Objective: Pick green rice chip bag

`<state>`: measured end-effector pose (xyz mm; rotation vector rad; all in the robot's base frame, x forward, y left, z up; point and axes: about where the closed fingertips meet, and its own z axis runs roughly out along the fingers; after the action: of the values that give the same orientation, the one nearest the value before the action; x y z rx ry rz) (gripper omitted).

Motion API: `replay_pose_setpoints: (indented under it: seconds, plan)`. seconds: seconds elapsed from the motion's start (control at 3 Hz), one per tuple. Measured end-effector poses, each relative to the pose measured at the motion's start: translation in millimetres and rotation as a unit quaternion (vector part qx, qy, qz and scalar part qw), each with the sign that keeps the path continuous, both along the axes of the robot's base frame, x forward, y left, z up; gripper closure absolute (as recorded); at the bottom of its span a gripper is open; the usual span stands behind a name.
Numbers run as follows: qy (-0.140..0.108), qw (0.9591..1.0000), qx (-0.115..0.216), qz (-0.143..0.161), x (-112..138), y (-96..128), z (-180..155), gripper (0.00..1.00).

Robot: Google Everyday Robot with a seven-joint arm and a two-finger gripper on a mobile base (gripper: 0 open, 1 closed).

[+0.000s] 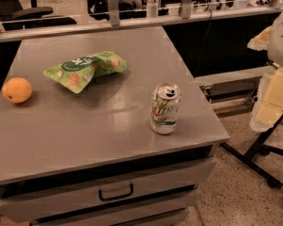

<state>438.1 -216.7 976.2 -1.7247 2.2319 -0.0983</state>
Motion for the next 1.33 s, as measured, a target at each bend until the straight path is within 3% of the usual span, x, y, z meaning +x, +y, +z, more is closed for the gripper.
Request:
replay_pose_setpoints:
  seconds: [0.33,0.67,1.0,1.33]
  plan:
    - [0.0,1.0,0.0,0.0,0,0,0,0.0]
    - [-0.026,0.9991,0.024,0.021,5,13,13,0.0]
    - [-0.094,0.9931,0.056,0.043,18,37,42,0.0]
    - [-0.173,0.9784,0.101,0.05,30,62,78,0.0]
